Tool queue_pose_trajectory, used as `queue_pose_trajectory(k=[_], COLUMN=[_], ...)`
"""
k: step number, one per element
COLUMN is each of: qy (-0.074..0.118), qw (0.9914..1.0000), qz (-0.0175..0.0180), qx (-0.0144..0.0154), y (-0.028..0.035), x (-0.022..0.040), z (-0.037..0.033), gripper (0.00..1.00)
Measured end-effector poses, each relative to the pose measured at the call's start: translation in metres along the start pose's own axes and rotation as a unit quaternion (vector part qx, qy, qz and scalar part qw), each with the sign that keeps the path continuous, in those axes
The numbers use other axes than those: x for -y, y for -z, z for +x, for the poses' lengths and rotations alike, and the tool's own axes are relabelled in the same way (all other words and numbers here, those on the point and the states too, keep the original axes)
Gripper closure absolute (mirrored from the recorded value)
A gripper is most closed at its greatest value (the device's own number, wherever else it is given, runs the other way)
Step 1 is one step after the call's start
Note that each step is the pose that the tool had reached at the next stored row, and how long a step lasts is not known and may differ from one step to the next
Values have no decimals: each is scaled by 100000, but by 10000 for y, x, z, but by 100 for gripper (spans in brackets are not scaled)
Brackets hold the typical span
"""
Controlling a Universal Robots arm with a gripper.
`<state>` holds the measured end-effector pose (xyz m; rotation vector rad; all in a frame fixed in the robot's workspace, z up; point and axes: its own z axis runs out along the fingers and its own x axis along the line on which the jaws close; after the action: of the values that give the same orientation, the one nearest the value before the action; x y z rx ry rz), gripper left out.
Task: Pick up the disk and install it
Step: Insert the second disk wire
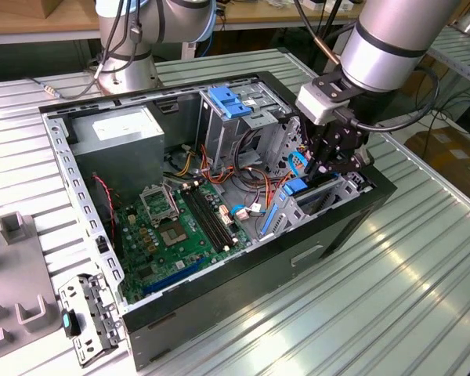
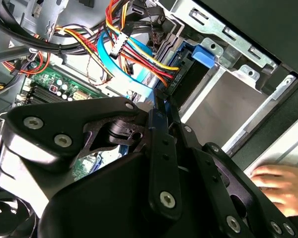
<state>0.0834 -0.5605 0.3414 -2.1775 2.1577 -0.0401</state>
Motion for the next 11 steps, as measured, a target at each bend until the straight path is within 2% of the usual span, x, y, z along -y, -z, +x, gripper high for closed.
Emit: queue_pose_trajectory(k=[1, 4, 11], qy=[-1, -2, -3], qw=[100000, 100000, 100000], qz=[4, 8, 6], qx=[36, 28, 67], y=[17, 123, 104], x=[1, 8, 7], z=[-1, -4, -4], gripper=[84, 84, 84])
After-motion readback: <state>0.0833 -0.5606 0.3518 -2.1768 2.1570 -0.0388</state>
